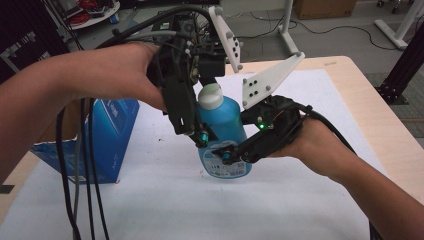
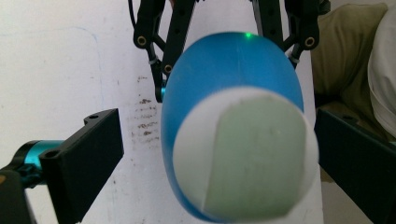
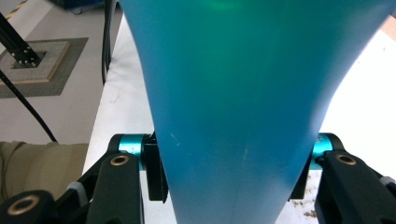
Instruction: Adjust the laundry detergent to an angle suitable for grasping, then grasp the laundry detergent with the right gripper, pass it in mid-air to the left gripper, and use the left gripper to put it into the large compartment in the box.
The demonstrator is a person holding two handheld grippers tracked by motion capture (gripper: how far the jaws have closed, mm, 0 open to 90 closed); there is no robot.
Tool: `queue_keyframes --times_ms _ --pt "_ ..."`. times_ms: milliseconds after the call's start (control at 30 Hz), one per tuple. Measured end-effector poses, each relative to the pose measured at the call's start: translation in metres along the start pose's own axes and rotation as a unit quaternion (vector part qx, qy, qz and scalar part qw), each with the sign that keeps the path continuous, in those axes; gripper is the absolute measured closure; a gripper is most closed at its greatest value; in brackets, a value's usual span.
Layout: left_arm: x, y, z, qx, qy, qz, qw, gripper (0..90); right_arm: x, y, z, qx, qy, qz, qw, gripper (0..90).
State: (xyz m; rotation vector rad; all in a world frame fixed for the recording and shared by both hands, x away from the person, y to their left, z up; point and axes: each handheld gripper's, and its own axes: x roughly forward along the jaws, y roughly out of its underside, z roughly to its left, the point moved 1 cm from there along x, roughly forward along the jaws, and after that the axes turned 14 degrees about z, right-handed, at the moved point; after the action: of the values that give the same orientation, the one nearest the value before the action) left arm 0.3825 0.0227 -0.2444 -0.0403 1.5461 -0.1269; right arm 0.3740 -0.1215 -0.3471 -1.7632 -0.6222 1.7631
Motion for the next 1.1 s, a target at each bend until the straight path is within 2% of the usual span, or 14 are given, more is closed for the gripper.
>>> queue_keyframes --times_ms 233,300,733,1100 --pt "-0.0017 0.0006 -0.0029 -0.003 -0.003 0.002 1.0000 3.0 -0.0027 -0.0021 0.0037 -0.006 0.001 0.003 1.0000 46.5" --pt "-0.0021 0.0006 -0.0038 0.001 -0.001 0.003 1.0000 8.4 -0.0034 -0.0020 0.0046 -0.006 0.001 0.003 1.0000 46.5" --pt "0.0016 -0.0029 -0.0054 0.000 -0.006 0.016 0.9999 8.9 -0.0025 -0.0032 0.0064 -0.010 -0.003 0.002 0.9999 46.5" --pt "0.0019 -0.0030 -0.0053 0.006 0.001 0.013 0.9999 22.2 -0.0034 -0.0030 0.0070 -0.010 -0.004 0.004 0.9999 46.5"
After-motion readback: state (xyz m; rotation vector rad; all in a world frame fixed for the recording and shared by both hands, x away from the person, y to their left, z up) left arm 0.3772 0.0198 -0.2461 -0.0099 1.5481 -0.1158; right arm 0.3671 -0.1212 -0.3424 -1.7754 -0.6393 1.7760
